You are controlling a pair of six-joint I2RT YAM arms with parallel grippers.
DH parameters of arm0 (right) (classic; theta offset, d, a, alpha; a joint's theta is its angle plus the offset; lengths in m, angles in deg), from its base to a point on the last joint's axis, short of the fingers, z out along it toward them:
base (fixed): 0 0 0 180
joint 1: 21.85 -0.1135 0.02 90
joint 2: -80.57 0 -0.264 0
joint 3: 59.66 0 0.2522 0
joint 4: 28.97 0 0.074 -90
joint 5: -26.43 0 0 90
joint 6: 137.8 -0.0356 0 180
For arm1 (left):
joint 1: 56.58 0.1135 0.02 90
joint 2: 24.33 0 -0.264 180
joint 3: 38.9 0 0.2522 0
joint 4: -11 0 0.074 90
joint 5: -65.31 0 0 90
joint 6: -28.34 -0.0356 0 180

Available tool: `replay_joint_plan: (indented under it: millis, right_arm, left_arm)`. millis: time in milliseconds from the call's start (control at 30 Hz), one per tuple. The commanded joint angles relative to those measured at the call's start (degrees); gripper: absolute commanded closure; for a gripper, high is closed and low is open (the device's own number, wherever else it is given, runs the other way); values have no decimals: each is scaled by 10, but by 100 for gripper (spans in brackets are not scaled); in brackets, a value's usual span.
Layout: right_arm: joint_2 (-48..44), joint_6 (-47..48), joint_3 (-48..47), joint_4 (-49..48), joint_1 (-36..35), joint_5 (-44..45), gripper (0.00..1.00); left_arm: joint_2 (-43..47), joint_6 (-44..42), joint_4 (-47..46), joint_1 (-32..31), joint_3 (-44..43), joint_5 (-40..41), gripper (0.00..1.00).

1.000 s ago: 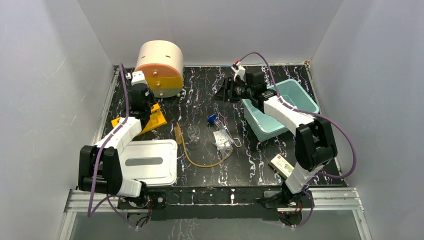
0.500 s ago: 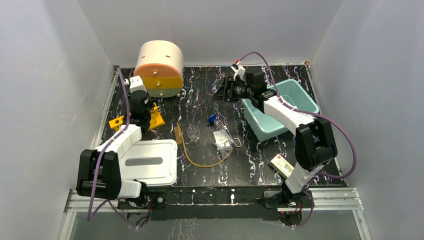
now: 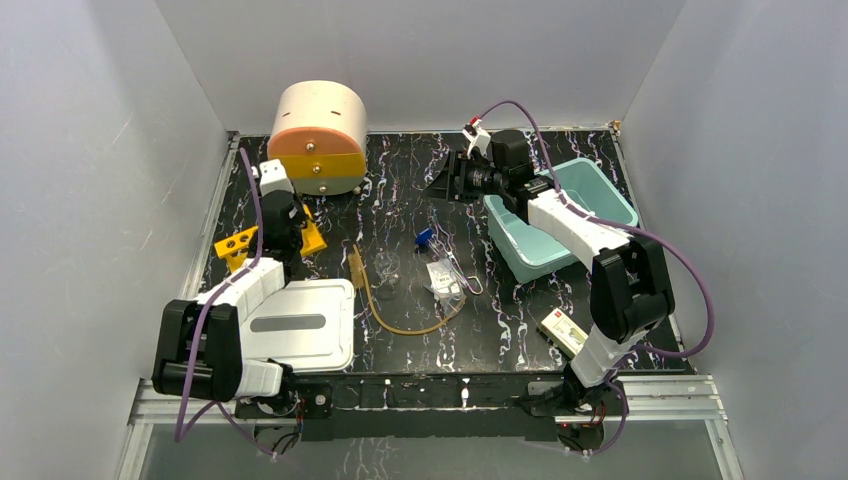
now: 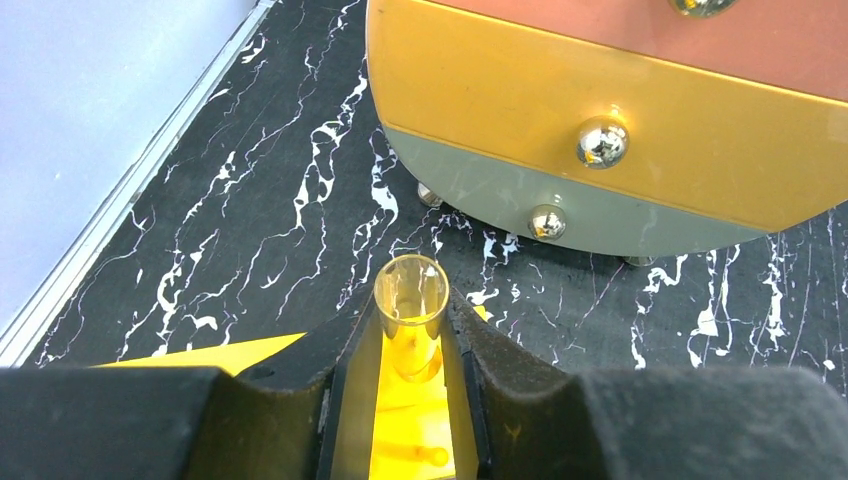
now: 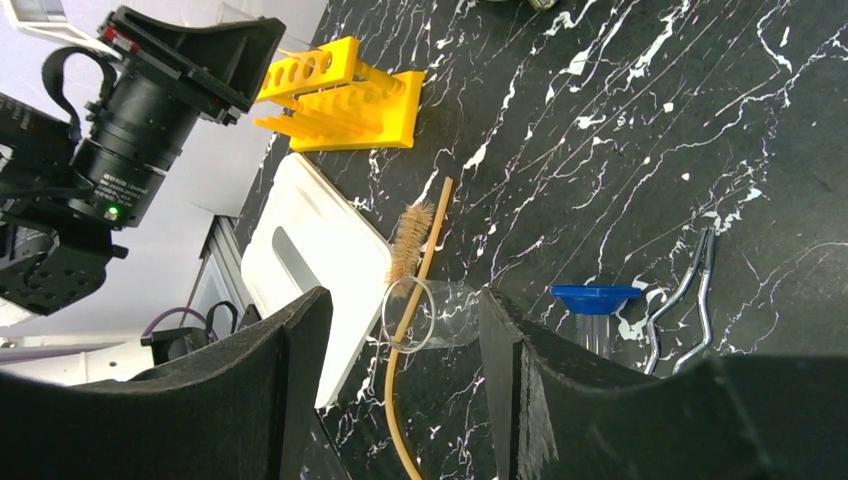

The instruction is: Organize the chemistry lab equipment

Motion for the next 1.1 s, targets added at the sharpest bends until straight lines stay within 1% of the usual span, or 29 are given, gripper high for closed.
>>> replay_joint_plan:
  millis: [0, 33, 133, 233, 433, 500, 567, 667, 800, 867, 967, 1067]
  right_arm:
    - [-3, -2, -33, -7, 1, -11, 36]
    - [-2, -2, -34, -7, 1, -11, 36]
    - [0, -2, -36, -6, 1, -9, 36]
    - [1, -2, -36, -5, 1, -7, 36]
    - [-2, 4, -33, -7, 1, -5, 36]
    - [-3, 8, -33, -8, 2, -4, 36]
    - [-4, 10, -34, -3, 1, -2, 35]
    - [0, 20, -52, 28, 2, 1, 33]
    - [-4, 22, -64, 57, 1, 26, 32]
    - [-15, 22, -59, 62, 2, 43, 33]
    - [-21, 30, -67, 95, 1, 60, 33]
    - [-23, 39, -80, 129, 0, 79, 33]
  left_arm:
    - [20, -3, -37, 5, 18, 24, 72]
    - [20, -2, -37, 5, 19, 26, 67]
    - [27, -1, -35, 4, 18, 34, 47]
    - [39, 1, -4, 5, -1, 37, 34]
    - [57, 41, 124, 5, -71, 42, 21]
    - [76, 57, 159, 5, -90, 40, 15]
    - [97, 66, 195, 5, -106, 42, 12]
    - [119, 94, 303, 5, -170, 73, 9]
    - [136, 97, 418, 5, -262, 68, 9]
    - [127, 99, 477, 5, -318, 31, 8]
    - [95, 111, 585, 5, -410, -102, 5]
    - [83, 149, 650, 5, -457, -218, 2]
